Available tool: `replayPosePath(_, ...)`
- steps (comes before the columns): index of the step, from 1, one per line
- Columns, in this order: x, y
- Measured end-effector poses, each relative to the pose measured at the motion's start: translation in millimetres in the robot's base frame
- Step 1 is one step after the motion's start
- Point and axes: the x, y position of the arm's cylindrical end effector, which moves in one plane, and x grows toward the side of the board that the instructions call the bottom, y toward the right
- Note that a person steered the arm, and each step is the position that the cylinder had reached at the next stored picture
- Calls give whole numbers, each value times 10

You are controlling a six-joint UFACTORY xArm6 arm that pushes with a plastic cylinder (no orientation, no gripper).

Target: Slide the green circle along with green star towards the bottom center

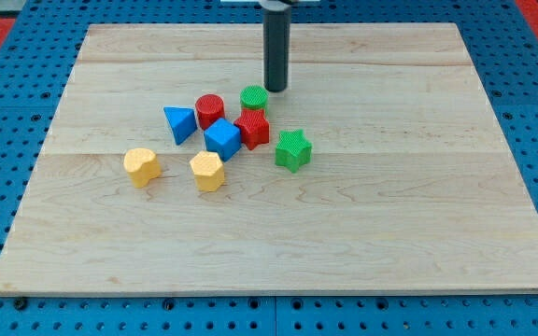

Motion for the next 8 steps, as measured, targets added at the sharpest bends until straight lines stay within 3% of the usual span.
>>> replayPosePath(1, 64, -377)
replayPosePath(3, 273, 83)
replayPosePath(4, 11, -195)
replayPosePath(5, 281, -475)
replayPosePath(7, 617, 519)
replayPosePath(8, 978, 598)
